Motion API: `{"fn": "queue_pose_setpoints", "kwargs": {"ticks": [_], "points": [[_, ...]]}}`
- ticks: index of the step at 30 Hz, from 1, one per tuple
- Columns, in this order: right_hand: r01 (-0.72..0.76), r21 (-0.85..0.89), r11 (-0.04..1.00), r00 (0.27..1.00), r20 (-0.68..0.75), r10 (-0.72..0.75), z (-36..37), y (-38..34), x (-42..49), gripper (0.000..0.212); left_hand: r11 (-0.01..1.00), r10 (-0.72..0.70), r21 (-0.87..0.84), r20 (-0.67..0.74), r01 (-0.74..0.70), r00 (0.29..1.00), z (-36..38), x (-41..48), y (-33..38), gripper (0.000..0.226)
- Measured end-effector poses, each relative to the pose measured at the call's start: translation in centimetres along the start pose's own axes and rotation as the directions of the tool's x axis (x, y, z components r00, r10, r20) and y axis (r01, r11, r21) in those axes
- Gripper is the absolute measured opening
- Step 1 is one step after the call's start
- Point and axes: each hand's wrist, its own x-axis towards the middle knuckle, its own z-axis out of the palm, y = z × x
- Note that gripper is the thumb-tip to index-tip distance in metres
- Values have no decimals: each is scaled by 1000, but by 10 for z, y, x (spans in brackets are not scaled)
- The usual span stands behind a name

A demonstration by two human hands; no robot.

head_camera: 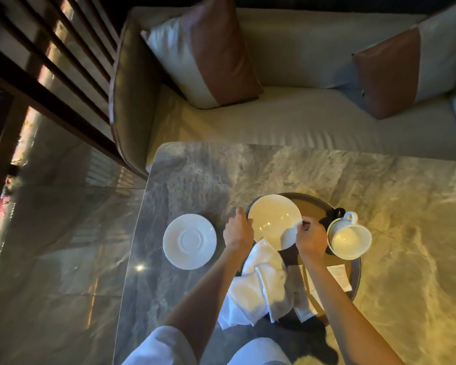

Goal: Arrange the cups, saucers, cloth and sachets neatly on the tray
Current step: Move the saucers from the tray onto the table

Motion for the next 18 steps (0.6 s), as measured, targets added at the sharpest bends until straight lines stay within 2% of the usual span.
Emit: {"fn": "queue_pose_setpoints", "kwargs": {"ticks": [4, 7, 11, 15, 18], "points": [[-25, 60, 998, 999, 34, 23, -1, 3, 2, 25, 988, 32, -151, -2, -32, 999, 8, -3, 5, 20], [42, 111, 993, 999, 9, -43, -10, -4, 4, 21, 963, 10, -267, -86, -32, 996, 3, 0, 10, 20], [147, 237, 960, 989, -46, -140, -33, -37, 6, 20, 929, 47, -350, -205, -119, 978, -30, 10, 25, 20], [189, 371, 909, 978, 14, -209, -43, -75, -9, 20, 875, 5, -471, -230, -116, 973, -78, 11, 14, 26], [161, 458, 874, 963, 121, -241, -28, -89, -43, 19, 829, -76, -554, -247, -76, 966, -104, -8, -28, 23]]}}
